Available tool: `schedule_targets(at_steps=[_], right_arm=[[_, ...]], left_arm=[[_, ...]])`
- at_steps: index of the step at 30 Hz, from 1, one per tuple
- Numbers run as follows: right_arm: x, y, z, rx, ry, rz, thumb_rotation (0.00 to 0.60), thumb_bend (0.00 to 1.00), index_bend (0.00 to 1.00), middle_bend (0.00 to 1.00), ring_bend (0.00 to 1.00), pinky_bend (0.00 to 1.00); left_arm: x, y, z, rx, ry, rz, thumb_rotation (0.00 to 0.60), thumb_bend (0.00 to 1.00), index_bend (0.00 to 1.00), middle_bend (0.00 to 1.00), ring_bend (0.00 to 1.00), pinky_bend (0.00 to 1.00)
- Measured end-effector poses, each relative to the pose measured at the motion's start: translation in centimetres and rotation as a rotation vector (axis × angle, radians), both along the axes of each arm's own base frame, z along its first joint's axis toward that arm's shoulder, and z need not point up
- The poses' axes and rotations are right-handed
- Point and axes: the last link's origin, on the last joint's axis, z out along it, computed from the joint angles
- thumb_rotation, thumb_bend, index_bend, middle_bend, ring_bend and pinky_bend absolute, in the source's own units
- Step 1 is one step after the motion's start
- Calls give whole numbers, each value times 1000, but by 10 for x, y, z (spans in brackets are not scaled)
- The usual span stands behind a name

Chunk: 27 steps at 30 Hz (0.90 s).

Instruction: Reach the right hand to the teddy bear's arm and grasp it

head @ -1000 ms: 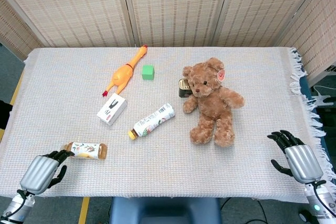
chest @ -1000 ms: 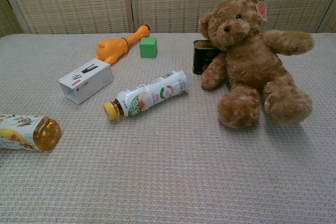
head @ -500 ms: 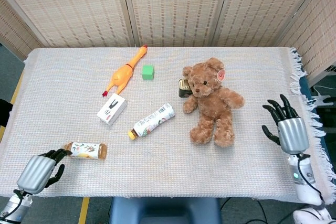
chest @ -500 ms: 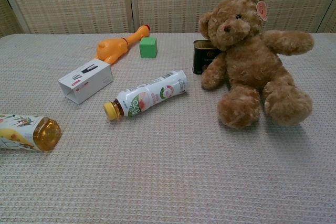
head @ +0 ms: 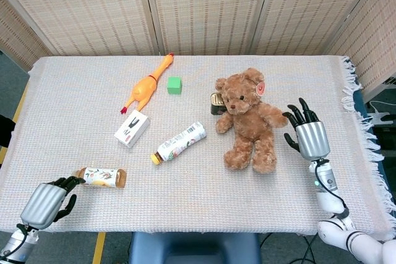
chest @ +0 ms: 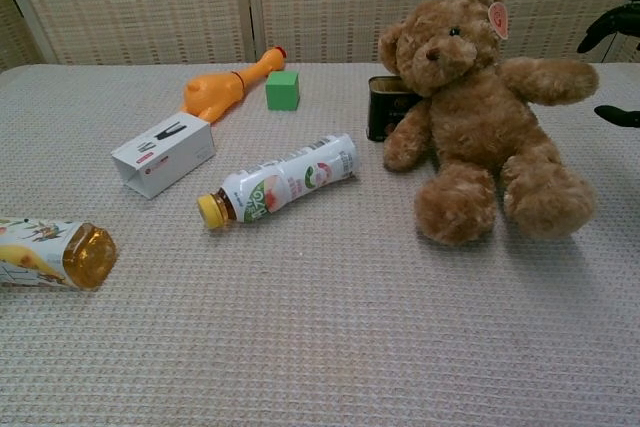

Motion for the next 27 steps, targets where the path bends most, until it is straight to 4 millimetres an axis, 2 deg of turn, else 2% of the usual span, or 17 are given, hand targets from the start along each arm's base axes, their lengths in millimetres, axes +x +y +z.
schedule_targets(at_steps=[12, 27], right_arm=[[5, -17, -14, -74, 24, 11, 600, 133, 383, 186, 8, 293], [7, -33, -21, -123, 48, -1, 600, 133, 532, 185, 9, 295]], left_arm=[[1, 0, 2, -1, -16, -1, 600, 566, 305, 347, 415, 667], [1, -1, 2, -5, -16, -1, 600, 566, 305, 347, 416, 666]])
